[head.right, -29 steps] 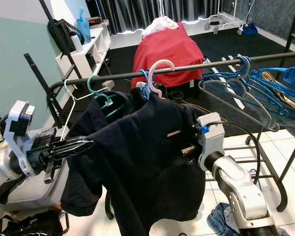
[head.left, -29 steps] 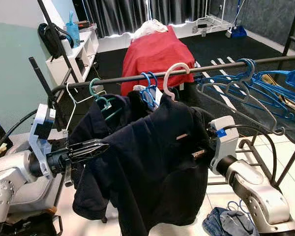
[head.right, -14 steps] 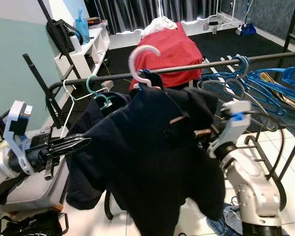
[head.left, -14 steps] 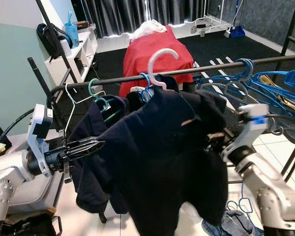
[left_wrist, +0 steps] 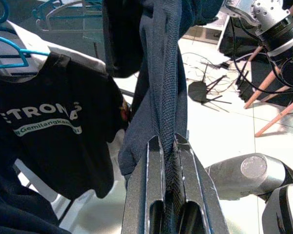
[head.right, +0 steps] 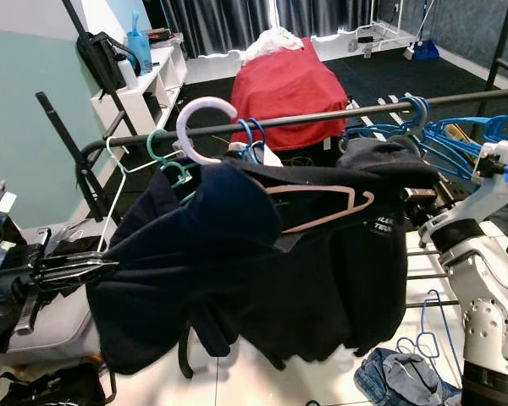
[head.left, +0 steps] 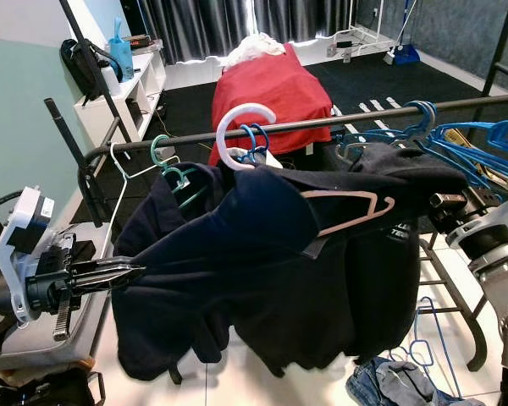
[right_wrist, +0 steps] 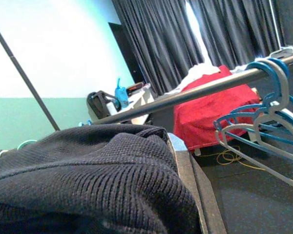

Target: Hang hanger

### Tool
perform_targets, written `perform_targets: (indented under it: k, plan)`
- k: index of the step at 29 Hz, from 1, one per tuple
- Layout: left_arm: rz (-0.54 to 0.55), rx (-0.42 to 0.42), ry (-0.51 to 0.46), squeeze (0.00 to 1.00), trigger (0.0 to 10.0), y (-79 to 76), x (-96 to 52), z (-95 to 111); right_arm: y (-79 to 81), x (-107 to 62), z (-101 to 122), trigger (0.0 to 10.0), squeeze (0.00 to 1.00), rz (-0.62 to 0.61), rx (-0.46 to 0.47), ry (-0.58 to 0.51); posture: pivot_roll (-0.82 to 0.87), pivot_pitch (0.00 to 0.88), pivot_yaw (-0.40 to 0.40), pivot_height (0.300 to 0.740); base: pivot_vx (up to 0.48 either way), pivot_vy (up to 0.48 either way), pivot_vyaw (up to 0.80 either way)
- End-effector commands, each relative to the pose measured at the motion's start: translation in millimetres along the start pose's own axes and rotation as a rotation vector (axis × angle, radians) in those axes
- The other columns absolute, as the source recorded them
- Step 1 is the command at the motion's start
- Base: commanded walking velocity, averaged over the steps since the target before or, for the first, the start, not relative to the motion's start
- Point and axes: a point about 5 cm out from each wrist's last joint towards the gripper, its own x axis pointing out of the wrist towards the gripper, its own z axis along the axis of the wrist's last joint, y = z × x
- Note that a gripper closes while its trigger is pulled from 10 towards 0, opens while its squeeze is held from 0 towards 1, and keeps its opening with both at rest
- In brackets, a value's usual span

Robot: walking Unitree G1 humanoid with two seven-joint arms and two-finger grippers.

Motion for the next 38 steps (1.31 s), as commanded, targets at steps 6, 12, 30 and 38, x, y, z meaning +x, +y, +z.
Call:
perform_targets:
  k: [6,12,30,38]
  plan:
    - [0.052,0.054,0.096,0.0,10.0,6.8,-11.0,3,-3.8,-3.8,-9,0.0,0.0,-0.033,0.059,0.03,-0.15,0.0,0.085,0.71,0.0,0.0,0.0]
    - [-0.012,0.065,-0.122,0.0,10.0,3.7,6.3,21,14.7,-6.5,-47,0.0,0.0,0.058,0.119,0.206,-0.15,0.0,0.087,0.71,0.0,0.0,0.0]
    - [-0.042,0.017,-0.109,0.0,10.0,3.9,-7.8,16,5.6,-25.2,13,10.0,0.0,0.187,0.601,-0.366,-0.16,0.0,0.088,0.71,0.0,0.0,0.0]
    - [-0.062,-0.023,-0.047,0.0,10.0,1.1,-13.0,6,-6.5,-33.6,34,10.0,0.0,0.203,0.574,-0.413,-0.16,0.0,0.085,0.71,0.0,0.0,0.0]
